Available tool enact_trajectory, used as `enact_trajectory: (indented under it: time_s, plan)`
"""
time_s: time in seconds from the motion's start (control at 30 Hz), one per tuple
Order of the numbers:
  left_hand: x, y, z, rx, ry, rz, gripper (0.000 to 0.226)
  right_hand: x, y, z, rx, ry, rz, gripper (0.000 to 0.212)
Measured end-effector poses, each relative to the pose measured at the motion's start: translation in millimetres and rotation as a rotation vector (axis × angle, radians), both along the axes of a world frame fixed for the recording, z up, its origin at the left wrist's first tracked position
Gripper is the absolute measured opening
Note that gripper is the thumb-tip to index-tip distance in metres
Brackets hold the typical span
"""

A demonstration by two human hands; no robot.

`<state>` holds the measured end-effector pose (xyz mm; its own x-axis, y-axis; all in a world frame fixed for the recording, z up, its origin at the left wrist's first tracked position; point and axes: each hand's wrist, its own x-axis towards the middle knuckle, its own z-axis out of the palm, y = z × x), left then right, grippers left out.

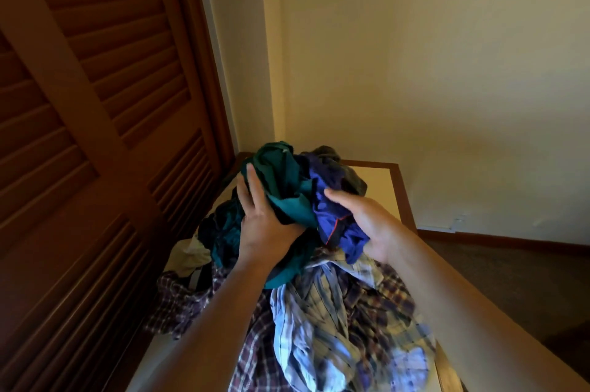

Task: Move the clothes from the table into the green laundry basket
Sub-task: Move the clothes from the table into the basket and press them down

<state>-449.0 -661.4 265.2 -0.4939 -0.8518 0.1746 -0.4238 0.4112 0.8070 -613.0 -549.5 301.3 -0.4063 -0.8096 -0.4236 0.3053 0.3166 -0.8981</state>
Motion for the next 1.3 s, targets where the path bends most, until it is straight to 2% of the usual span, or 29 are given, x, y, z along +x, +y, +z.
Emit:
enact_trajectory:
  time_s: [0.07, 0.1, 0.17, 0.23, 0.27, 0.37, 0.43, 0.5, 0.53, 0.57, 0.63, 0.67, 0.73, 0.8, 0.87, 0.9, 0.93, 0.97, 1.07, 1.13, 1.17, 1.2, 1.27, 1.3]
  plan:
    - [-2, -4, 9, -0.063, -0.145, -0.082, 0.137, 2, 14, -5, 0.104, 0.156, 0.087, 0.047]
    - [-5, -8, 13, -0.108, -0.266, -0.124, 0.123, 3, 19, -7, 0.137, 0.232, 0.093, 0.05]
    - [-10, -14, 18, -0.142, -0.44, -0.186, 0.076, 3, 27, -11, 0.167, 0.324, 0.096, 0.05]
    - [-13, -15, 19, -0.164, -0.376, -0.183, 0.03, 5, 35, -14, 0.116, 0.375, 0.063, 0.041]
    - [-11, -11, 20, -0.145, -0.277, -0.157, 0.02, 5, 38, -16, 0.051, 0.372, 0.009, 0.034]
    - [-4, 7, 26, 0.188, 0.129, -0.112, 0.02, 10, 45, -24, -0.101, 0.493, -0.091, 0.015]
    - [1, 17, 34, 0.425, 0.383, -0.192, 0.025, 20, 47, -29, -0.137, 0.636, -0.045, 0.023]
    - [6, 27, 36, 0.499, 0.429, -0.282, 0.024, 30, 47, -36, -0.138, 0.676, -0.052, 0.022]
    - [7, 30, 35, 0.444, 0.367, -0.269, 0.016, 33, 47, -40, -0.137, 0.674, -0.064, 0.021]
    - [8, 30, 31, 0.342, 0.249, -0.198, 0.019, 35, 46, -44, -0.134, 0.667, -0.081, 0.021]
    - [13, 27, 16, 0.087, -0.111, 0.024, 0.06, 38, 48, -48, -0.117, 0.634, -0.102, 0.022]
    - [16, 25, 10, 0.041, -0.271, 0.089, 0.081, 38, 50, -52, -0.11, 0.61, -0.115, 0.023]
    - [26, 26, 0, 0.129, -0.46, 0.06, 0.105, 37, 55, -55, -0.085, 0.543, -0.124, 0.024]
    - [33, 33, -14, 0.213, -0.565, -0.03, 0.11, 37, 60, -61, -0.039, 0.454, -0.09, 0.031]
    - [41, 42, -23, 0.147, -0.605, -0.037, 0.105, 39, 65, -68, 0.013, 0.356, -0.07, 0.046]
    - [44, 47, -23, 0.088, -0.607, -0.014, 0.098, 41, 68, -70, 0.036, 0.324, -0.063, 0.043]
    - [47, 53, -23, 0.022, -0.593, 0.011, 0.09, 42, 72, -71, 0.056, 0.339, -0.043, 0.031]
    - [49, 59, -23, -0.028, -0.547, 0.026, 0.081, 45, 77, -68, 0.078, 0.374, -0.011, 0.015]
    - [54, 86, -15, -0.134, -0.281, -0.031, 0.05, 50, 95, -62, 0.116, 0.423, 0.039, 0.035]
    - [59, 110, -4, -0.089, -0.14, -0.048, 0.036, 53, 110, -58, 0.071, 0.451, 0.066, 0.033]
    - [62, 121, 1, -0.014, -0.072, -0.056, 0.027, 54, 118, -58, 0.022, 0.413, 0.054, 0.029]
    - [66, 131, 3, 0.073, -0.001, -0.076, 0.021, 55, 128, -59, -0.046, 0.304, 0.021, 0.037]
    - [72, 149, 0, 0.214, 0.123, -0.114, 0.021, 60, 154, -57, -0.181, 0.151, 0.007, 0.053]
    - [74, 159, -1, 0.284, 0.188, -0.12, 0.023, 63, 169, -55, -0.23, 0.146, 0.05, 0.048]
